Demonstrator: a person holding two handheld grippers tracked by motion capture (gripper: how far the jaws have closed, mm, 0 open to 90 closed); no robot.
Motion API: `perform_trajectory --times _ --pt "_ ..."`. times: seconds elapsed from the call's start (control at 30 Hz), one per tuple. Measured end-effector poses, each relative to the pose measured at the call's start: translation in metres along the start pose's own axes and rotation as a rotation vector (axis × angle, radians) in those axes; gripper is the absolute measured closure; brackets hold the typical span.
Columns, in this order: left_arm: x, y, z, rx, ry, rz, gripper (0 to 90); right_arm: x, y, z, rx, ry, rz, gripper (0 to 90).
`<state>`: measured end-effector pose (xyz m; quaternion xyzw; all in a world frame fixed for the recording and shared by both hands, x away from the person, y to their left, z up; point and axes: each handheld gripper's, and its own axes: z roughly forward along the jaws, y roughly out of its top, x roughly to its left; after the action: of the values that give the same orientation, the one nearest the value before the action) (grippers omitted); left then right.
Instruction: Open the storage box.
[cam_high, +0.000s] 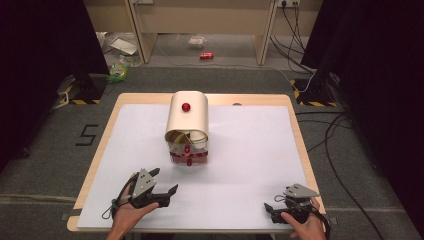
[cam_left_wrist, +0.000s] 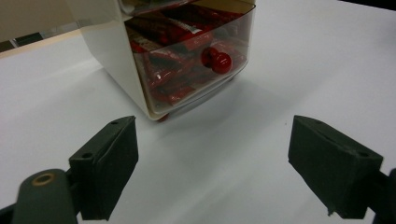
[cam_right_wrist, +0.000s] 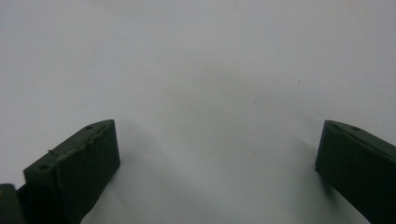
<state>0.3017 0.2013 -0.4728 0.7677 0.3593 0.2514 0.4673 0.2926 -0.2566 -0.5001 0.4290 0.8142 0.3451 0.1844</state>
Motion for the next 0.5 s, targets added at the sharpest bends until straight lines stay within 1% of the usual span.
perform_trajectory --times 0.07,0.17,0.23,0.27,0.43,0.5 --pt "-0.0007 0.0011 0.0026 0.005 0.001 0.01 16.0 -0.0001 0.0 0.0 0.0 -0.001 -0.001 0.1" --pt "-0.0013 0.0018 0.0047 0.008 0.002 0.015 16.3 -0.0001 -0.0002 0.0 -0.002 0.0 0.0 0.1" --pt "-0.0022 0.0028 0.0059 0.006 -0.004 0.022 16.4 -0.0002 -0.0001 0.0001 -0.002 0.0 -0.002 0.1" --pt "-0.0027 0.0041 0.0068 0.002 -0.006 0.031 16.4 -0.0002 0.0 0.0 -0.001 0.0 -0.001 0.1" --pt "-0.0041 0.0068 0.0092 -0.005 -0.013 0.043 16.5 -0.0004 -0.0002 0.0 -0.002 0.001 -0.003 0.1" --pt "-0.0052 0.0077 0.0106 -0.003 -0.014 0.057 16.5 -0.0002 -0.0003 -0.0001 -0.001 0.001 -0.001 0.1"
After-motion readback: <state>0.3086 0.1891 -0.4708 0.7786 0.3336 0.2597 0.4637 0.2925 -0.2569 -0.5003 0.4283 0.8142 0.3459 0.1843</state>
